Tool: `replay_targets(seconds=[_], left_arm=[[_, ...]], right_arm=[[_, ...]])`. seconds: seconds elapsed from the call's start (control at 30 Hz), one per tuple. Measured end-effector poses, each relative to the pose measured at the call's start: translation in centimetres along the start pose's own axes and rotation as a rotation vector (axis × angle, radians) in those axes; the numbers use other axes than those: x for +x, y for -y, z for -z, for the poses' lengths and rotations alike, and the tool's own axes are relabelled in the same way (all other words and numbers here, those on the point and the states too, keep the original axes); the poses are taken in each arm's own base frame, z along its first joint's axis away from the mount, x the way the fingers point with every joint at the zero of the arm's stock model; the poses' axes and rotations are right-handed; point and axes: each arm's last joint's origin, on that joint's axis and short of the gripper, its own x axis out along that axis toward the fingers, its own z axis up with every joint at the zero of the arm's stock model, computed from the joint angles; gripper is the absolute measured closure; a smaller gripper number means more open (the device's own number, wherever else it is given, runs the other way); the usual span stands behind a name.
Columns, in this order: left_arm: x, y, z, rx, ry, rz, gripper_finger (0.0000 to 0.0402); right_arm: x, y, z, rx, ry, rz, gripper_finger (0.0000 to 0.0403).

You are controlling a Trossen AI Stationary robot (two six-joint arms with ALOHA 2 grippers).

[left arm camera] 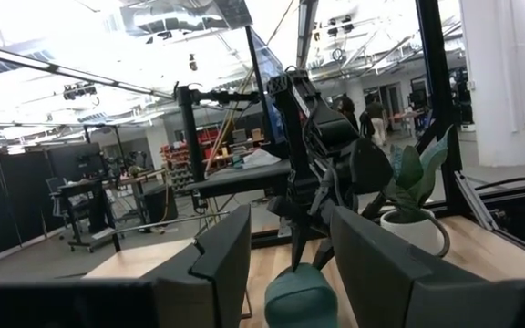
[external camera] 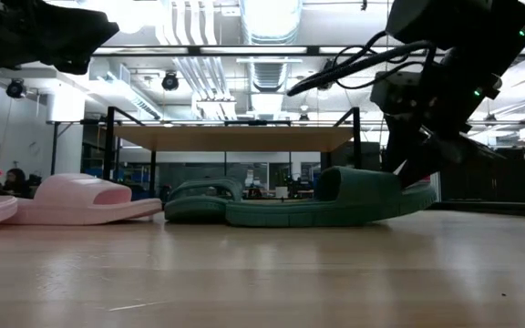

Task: Pick and place slides into the shelf
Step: Put the right green slipper on the shelf

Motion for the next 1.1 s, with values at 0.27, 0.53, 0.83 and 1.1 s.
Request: replay_targets(seconds=[0.27, 0.53, 0.83, 1.1], left_arm=[[0.0, 0.0, 0.0, 0.000, 0.000, 0.000, 0.0262], [0.0, 0.0, 0.0, 0.001, -0.003, 0.001, 0.0262], [0.0, 0.0, 0.0, 0.001, -0.003, 0.001, 0.0262], [0.0, 0.0, 0.0, 0.001, -0.002, 0.000, 0.0262]], right_arm=[[-0.5, 0.0, -1.1, 0.033, 0.059, -0.068, 0.0273], [-2.1, -0.3, -2.7, -0.008, 0.135, -0.081, 0.0275], [-3.5, -0.5, -4.6, -0.072, 0.285, -0.109, 0.0275], [-3.5, -0.6, -5.3, -0.098, 0.348, -0.140, 0.0270]])
